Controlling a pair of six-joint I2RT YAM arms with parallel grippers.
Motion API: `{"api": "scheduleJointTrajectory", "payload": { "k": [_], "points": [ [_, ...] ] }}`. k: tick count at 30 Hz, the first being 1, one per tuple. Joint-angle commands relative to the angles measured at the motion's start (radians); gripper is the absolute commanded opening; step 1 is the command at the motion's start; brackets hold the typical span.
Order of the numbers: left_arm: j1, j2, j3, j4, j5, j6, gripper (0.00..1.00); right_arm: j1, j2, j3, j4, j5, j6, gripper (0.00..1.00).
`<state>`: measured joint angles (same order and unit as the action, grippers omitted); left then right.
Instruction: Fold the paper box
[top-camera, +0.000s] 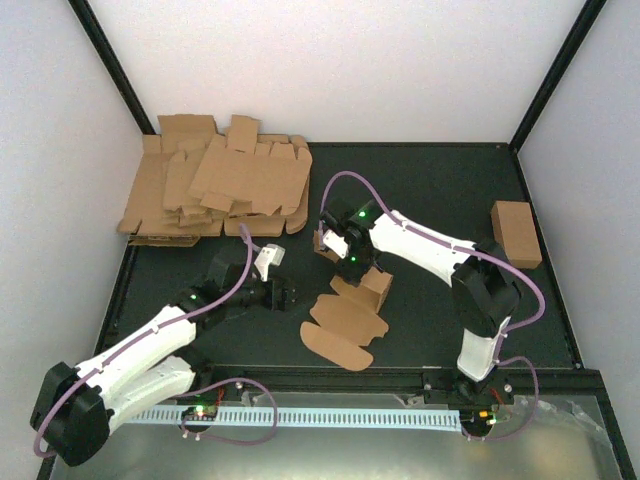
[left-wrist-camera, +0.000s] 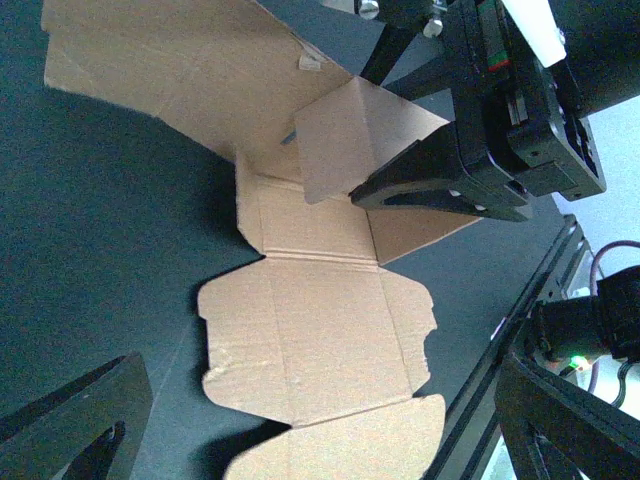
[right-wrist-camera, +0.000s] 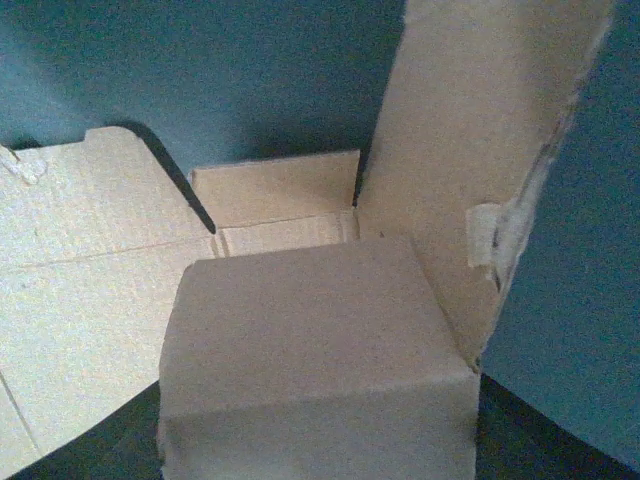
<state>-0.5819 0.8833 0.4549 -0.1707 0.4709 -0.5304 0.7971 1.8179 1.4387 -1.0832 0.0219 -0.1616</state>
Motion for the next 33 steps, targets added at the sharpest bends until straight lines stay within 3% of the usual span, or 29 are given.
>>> {"api": "scheduleJointTrajectory", "payload": {
  "k": [1,13,21,27,30,33],
  "points": [
    [0.009,0.004,0.017,0.000,-0.002,0.009,0.97,0.002,-0.026,0.021,-0.009,-0.004,-0.002,0.61],
    [0.017,-0.037,0.036,-0.041,-0.021,0.015,0.97,-0.026,-0.285,-0.044,0.119,-0.130,0.102,0.62],
    [0.028,-0.206,0.253,-0.243,-0.147,0.125,0.99,-0.198,-0.495,-0.279,0.475,-0.357,0.323,0.59],
    [0.036,-0.190,0.493,-0.501,-0.315,0.230,0.99,-0.265,-0.568,-0.420,0.657,-0.427,0.505,0.58],
    [0.038,-0.211,0.486,-0.497,-0.305,0.199,0.99,-0.289,-0.632,-0.522,0.828,-0.463,0.630,0.58],
    [0.037,-0.261,0.382,-0.388,-0.231,0.122,0.99,-0.289,-0.694,-0.623,1.010,-0.443,0.793,0.57]
  ]
}}
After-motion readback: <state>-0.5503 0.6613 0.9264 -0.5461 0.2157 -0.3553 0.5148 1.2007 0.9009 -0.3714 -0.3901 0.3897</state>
